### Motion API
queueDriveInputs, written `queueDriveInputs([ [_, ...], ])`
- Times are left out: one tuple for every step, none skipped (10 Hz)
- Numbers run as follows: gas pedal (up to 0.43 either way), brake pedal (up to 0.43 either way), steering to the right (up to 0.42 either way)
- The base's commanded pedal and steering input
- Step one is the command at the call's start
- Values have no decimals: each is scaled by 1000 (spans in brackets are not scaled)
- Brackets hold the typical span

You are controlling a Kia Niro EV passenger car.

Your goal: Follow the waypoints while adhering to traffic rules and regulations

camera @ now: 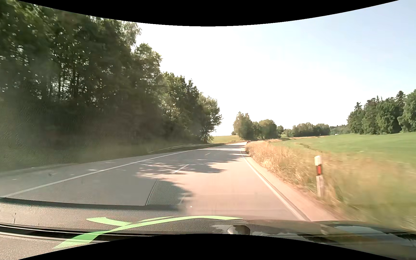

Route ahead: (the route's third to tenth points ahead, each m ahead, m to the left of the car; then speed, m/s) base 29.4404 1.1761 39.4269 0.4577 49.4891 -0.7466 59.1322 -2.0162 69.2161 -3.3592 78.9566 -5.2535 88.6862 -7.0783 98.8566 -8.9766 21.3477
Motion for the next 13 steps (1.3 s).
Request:
queueDriveInputs([
  [280,0,11],
  [287,0,12],
  [299,0,12],
  [311,0,13],
  [311,0,12],
  [311,0,13],
  [319,0,13],
  [319,0,14],
  [319,0,14],
  [319,0,14],
  [319,0,14],
  [319,0,14],
  [319,0,14],
])
